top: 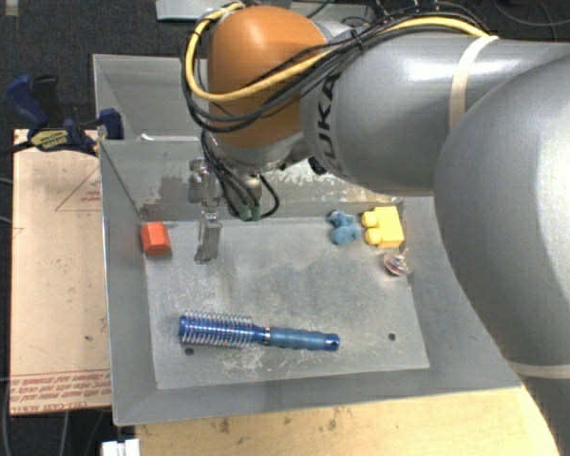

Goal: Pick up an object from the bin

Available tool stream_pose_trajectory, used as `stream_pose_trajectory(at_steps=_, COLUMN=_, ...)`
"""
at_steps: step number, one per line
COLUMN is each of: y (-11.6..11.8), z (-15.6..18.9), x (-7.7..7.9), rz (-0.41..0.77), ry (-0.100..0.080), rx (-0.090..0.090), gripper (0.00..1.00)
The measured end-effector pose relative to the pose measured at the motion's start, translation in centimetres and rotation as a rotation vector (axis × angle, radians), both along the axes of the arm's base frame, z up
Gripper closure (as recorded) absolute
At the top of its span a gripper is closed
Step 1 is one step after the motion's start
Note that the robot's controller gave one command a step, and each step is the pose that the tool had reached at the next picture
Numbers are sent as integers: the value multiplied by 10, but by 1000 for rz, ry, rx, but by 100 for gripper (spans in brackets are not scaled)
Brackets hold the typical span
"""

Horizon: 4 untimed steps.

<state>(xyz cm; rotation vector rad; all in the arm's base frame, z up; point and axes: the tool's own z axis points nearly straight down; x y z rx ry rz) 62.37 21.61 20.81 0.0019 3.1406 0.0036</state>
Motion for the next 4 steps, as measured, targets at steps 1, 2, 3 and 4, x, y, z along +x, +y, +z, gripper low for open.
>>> stream_pose_trajectory(at_steps=1, y=5, z=-124, x=-99, rz=19, ry=13, rx=-3, gripper=0)
stream_pose_trajectory(at_steps=2, y=-55, z=-138, x=-127, rz=161, ry=-2, rx=-2, gripper=0)
stream_pose_trajectory(at_steps=3, y=-54, z=-139, x=-128, rz=162, ry=2, rx=-1, gripper=100)
stream_pose_trajectory(at_steps=4, y=-59, z=39, x=-119, rz=206, ry=-9, rx=0, gripper=100)
